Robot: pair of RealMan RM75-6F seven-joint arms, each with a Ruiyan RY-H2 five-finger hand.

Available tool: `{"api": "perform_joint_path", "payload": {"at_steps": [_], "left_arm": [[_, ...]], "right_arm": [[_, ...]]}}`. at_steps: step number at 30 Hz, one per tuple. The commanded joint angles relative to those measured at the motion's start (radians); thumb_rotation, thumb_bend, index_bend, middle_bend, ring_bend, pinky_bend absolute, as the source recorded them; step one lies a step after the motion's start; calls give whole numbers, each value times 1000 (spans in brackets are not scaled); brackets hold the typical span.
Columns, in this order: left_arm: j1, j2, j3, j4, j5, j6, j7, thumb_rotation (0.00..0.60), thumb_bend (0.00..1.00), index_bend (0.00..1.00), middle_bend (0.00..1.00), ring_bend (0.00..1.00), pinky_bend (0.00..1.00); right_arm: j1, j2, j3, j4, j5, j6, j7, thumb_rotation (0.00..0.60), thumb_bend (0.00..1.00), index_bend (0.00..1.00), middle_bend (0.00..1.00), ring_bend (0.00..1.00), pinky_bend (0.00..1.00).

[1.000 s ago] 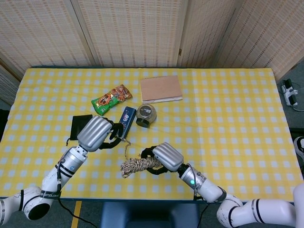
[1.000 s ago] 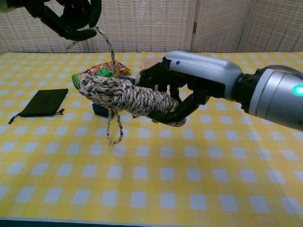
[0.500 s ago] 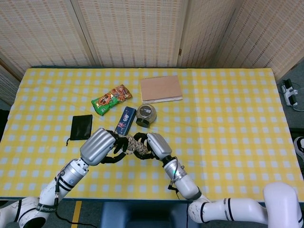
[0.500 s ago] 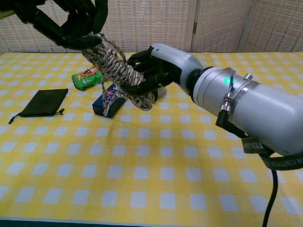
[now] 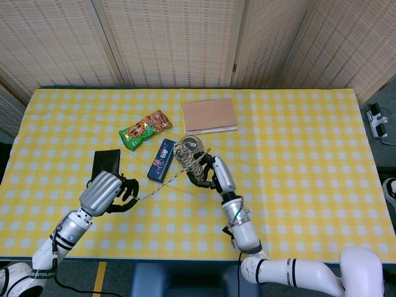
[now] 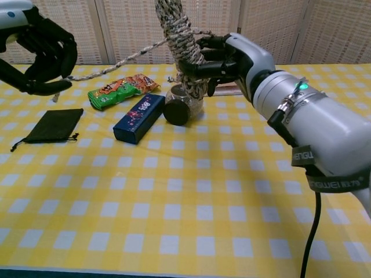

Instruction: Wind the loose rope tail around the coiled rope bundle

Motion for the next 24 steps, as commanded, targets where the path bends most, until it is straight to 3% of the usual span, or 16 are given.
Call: {"api": "perform_joint_path", "payload": {"at_steps": [1, 12, 24], "left_arm": [[7, -17, 12, 62, -37, -25, -22, 600, 544, 654, 801, 766, 746], [-1, -66, -2, 256, -161, -118, -113, 600, 544, 656, 801, 765, 746], [-37, -102, -25, 367, -249, -218, -86, 600, 544, 656, 801, 765, 746]], "right_arm": [[-25, 38, 14, -23, -35, -38, 87, 600, 444, 909, 722, 789, 691], [-64, 207, -33, -131, -139, -166, 229, 600, 444, 911, 725, 795, 703], [-71, 365, -94, -211, -304, -240, 339, 600, 445, 912, 725, 797, 704]]}}
